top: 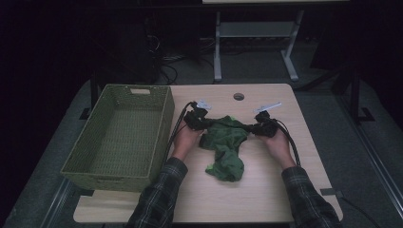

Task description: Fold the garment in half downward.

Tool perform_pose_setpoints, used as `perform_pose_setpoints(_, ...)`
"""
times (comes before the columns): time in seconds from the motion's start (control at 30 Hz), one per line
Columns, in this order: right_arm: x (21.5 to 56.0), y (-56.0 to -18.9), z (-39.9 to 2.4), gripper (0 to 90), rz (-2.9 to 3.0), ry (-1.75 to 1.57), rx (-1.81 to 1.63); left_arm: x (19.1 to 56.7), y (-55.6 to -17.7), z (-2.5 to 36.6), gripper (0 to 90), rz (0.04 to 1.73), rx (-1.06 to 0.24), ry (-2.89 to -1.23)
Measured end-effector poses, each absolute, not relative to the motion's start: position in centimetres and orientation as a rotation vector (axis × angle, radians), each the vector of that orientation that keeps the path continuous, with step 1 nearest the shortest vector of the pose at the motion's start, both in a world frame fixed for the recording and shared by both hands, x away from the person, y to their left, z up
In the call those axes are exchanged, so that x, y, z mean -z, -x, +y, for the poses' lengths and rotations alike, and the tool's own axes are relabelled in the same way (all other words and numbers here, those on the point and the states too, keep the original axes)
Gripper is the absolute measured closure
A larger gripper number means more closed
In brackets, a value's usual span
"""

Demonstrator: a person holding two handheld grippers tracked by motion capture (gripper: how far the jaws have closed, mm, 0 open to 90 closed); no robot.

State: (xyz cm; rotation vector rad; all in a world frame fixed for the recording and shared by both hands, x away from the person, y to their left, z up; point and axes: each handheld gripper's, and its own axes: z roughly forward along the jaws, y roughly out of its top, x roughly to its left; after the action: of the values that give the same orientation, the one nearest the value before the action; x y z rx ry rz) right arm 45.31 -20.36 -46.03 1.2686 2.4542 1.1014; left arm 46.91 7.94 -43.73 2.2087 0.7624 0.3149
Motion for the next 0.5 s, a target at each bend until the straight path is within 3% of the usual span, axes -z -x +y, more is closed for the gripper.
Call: perform_pose_setpoints(0.5, 40.8, -46.3, -21.2, 88.1, 2.319, -1.238, -1.231, 40.1, -45.7, 8.2, 86.8, 0.698, -0.365, -2.046)
